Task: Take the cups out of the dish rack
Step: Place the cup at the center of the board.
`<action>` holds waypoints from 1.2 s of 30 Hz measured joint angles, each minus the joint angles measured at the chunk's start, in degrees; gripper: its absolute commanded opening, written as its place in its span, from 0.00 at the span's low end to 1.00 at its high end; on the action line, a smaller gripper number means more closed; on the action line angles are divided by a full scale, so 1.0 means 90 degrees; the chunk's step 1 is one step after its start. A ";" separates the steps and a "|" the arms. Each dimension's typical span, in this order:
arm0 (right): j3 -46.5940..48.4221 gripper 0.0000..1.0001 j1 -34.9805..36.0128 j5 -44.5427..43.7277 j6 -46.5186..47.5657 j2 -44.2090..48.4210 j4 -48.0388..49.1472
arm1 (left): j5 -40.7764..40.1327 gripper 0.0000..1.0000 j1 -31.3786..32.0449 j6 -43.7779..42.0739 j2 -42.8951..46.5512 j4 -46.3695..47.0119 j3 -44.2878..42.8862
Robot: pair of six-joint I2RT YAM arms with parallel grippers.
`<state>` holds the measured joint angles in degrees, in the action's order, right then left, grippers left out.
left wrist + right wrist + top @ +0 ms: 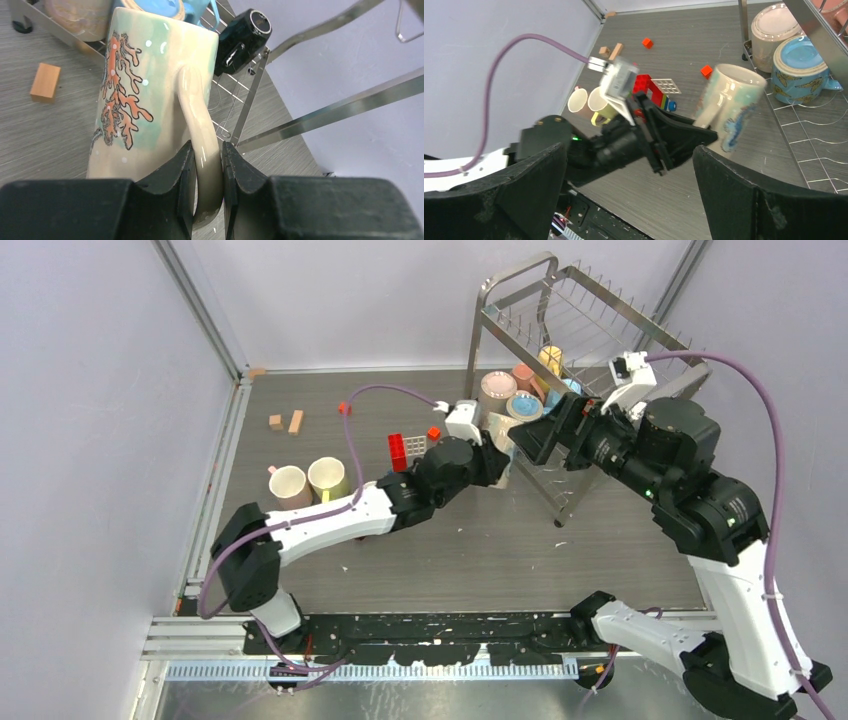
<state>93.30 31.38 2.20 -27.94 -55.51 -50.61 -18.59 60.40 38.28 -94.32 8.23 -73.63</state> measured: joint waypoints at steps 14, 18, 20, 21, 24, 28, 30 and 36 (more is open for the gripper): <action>-0.0789 1.00 0.1076 -0.0991 0.0287 -0.0464 0.0838 | 0.0546 0.00 -0.1188 0.0901 0.1785 -0.1207 0.0413; -0.1134 1.00 0.1938 -0.1722 0.0583 -0.0663 0.1307 | 0.0741 0.00 -0.1588 0.1134 0.2217 -0.1761 0.0401; -0.1345 1.00 0.2307 -0.2091 0.0767 -0.0777 0.1591 | 0.0860 0.00 -0.1800 0.1280 0.2402 -0.2055 0.0367; -0.1455 1.00 0.2472 -0.2261 0.0867 -0.0840 0.1749 | 0.0925 0.00 -0.1899 0.1365 0.2487 -0.2200 0.0333; -0.1783 1.00 0.2839 -0.2657 0.1161 -0.1005 0.2234 | 0.1158 0.00 -0.2246 0.1583 0.2688 -0.2654 0.0148; -0.2370 1.00 0.3225 -0.3002 0.1673 -0.1173 0.3094 | 0.1462 0.00 -0.2708 0.1911 0.2917 -0.3031 -0.0109; -0.2720 1.00 0.3371 -0.3099 0.1950 -0.1214 0.3589 | 0.1610 0.00 -0.2922 0.2084 0.3024 -0.3145 -0.0223; -0.3279 1.00 0.3538 -0.3247 0.2528 -0.1644 0.4894 | 0.2215 0.00 -0.3480 0.2715 0.3109 -0.3281 -0.0539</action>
<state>63.79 63.22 -27.03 -5.19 -70.30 -6.57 1.34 29.08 62.72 -66.35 -21.30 -78.48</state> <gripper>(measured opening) 0.996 0.230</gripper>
